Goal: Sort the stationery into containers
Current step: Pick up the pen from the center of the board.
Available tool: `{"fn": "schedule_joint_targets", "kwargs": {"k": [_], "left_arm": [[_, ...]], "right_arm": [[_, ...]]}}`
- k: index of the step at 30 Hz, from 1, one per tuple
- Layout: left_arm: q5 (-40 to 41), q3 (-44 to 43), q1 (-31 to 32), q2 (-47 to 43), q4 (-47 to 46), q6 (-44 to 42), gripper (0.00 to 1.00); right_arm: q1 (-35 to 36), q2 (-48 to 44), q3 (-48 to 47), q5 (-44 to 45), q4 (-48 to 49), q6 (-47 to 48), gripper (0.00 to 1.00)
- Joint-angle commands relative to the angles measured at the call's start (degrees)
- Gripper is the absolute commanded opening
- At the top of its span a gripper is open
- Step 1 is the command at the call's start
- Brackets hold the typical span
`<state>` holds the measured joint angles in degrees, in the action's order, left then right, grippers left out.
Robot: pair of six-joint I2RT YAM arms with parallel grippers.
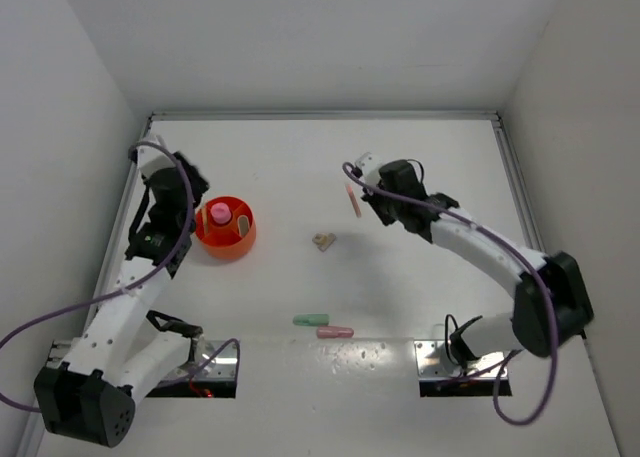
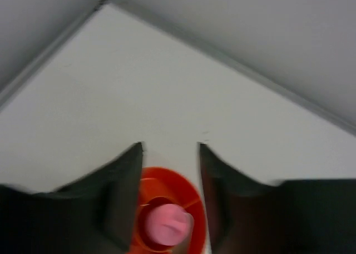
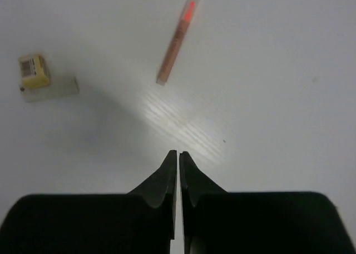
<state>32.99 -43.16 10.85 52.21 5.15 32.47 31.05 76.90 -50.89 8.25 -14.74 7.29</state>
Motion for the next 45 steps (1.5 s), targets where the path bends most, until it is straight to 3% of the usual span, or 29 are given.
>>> {"fn": "schedule_joint_targets", "kwargs": {"k": [1, 2, 4, 6, 10, 14, 16, 22, 45], "left_arm": [[-29.0, -7.8, 0.4, -2.2, 4.1, -10.2, 0.58], [-33.7, -7.8, 0.4, -3.0, 5.1, -11.8, 0.80], [-42.1, -7.3, 0.4, -4.8, 7.9, -15.5, 0.88], [-43.2, -5.3, 0.4, -8.6, 8.5, -16.8, 0.88], [-41.7, 0.2, 0.4, -15.6, 8.5, -17.5, 0.93], [-41.2, 1.8, 0.4, -19.6, 7.9, -17.5, 0.94], [-41.7, 1.8, 0.4, -20.3, 7.4, -17.5, 0.94], [-43.5, 3.3, 0.9, -20.8, 5.8, -17.5, 0.94], [-45.2, 3.9, 0.9, -20.8, 5.2, -17.5, 0.96]], "right_arm": [[-0.8, 11.5, -12.3, -4.1, -4.5, -6.6, 0.05], [-1.3, 14.3, -15.1, -5.4, -6.2, -7.2, 0.26], [-1.3, 23.2, -24.4, -9.2, -8.7, -8.9, 0.45], [-2.0, 29.4, -34.8, -11.4, -12.7, -10.0, 0.53], [-3.1, 44.4, -53.7, -12.9, -21.2, -11.5, 0.50], [-4.2, 58.5, -75.8, -14.6, -32.7, -12.6, 0.36], [-4.8, 63.8, -79.6, -13.9, -36.8, -12.6, 0.33], [-5.8, 62.7, -74.1, -11.2, -33.1, -12.6, 0.31], [-6.9, 66.5, -70.4, -7.6, -30.7, -12.6, 0.34]]}}
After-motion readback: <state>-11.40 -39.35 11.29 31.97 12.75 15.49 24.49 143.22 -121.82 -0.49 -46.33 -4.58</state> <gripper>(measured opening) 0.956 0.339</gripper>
